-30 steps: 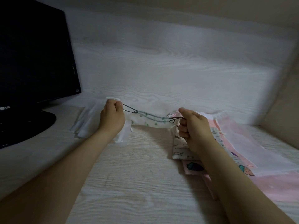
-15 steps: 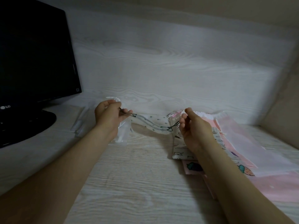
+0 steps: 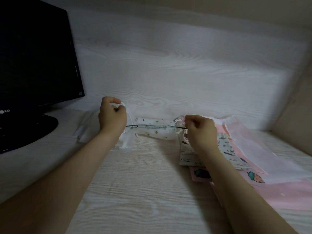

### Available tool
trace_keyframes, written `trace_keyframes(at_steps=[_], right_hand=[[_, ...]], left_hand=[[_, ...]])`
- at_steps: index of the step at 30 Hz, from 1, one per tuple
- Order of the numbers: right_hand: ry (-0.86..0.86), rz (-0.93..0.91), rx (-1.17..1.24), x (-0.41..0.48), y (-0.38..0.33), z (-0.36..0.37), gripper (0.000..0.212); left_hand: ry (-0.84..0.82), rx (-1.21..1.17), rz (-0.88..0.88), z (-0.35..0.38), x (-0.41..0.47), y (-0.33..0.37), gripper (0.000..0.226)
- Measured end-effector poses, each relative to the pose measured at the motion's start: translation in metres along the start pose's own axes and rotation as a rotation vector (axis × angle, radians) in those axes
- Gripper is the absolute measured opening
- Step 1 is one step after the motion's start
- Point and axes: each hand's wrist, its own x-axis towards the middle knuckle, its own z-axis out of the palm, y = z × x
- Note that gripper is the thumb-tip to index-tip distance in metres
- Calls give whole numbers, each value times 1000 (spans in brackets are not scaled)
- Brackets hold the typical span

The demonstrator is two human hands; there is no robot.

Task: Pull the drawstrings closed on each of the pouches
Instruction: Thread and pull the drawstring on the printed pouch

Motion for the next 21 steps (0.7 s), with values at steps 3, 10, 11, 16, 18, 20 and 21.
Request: trace_keyframes(at_steps=[3, 10, 11, 16, 18, 20, 21], right_hand=[[-80, -188, -443, -8, 1, 7, 29], [-42, -159, -898, -8, 0, -2, 35], [-33, -131, -942, -8, -1, -4, 37], [-116, -126, -980, -9, -7, -4, 33], [-160, -153, -932, -7, -4, -2, 29], [-173, -171, -843, -7, -3, 0, 26], [-171, -181, -794, -8, -3, 2, 24]], left_hand=[[-61, 176, 212, -1, -6, 3, 16], [-302, 645, 442, -8, -11, -6, 23], [-325, 688, 449, -9, -10, -6, 25], [-416, 708, 404, -7, -18, 3, 46], [-465, 698, 413, -6, -21, 3, 49], [-492, 714, 454, -5, -21, 0, 48], [-500, 723, 475, -5, -21, -2, 47]])
